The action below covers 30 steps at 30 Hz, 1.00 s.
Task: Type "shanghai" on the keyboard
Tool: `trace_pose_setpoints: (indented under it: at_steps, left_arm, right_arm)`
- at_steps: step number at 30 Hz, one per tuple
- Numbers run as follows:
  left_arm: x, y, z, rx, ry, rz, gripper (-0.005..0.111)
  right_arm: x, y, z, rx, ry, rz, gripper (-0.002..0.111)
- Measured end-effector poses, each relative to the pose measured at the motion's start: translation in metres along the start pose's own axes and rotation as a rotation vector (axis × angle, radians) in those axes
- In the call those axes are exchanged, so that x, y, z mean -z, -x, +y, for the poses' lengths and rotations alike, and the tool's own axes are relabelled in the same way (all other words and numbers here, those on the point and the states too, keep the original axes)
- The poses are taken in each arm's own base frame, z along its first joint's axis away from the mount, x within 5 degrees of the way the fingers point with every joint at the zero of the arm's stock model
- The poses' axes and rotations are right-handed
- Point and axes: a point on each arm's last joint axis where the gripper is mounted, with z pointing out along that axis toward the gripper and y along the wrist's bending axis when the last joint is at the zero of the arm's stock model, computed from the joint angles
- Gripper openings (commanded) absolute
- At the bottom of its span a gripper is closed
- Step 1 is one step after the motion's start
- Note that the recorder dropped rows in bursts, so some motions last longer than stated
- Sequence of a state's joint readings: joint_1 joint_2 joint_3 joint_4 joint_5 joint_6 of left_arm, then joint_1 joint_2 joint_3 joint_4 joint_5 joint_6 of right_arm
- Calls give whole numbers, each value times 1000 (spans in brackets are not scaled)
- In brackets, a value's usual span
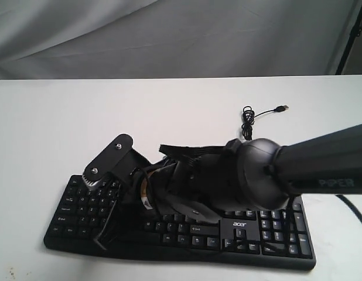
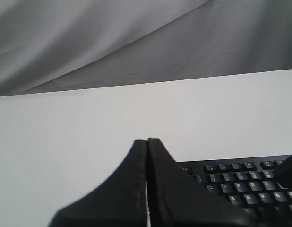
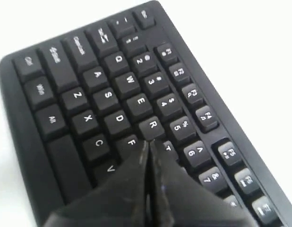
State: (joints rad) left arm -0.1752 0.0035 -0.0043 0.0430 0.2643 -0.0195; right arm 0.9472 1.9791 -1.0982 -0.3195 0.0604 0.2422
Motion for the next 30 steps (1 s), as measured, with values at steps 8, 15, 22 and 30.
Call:
trace_pose_setpoints:
  at_steps: [8, 15, 22, 30]
  left_arm:
    - [0, 0, 0, 0, 0, 0, 0]
    - [0, 0, 0, 0, 0, 0, 0]
    - [0, 0, 0, 0, 0, 0, 0]
    - [0, 0, 0, 0, 0, 0, 0]
  right_arm:
    - [3, -13, -8, -20, 1, -9, 0]
    - [-1, -17, -8, -10, 0, 5, 0]
    - [-8, -23, -8, -6, 3, 29, 0]
    - [-11, -24, -7, -3, 7, 23, 0]
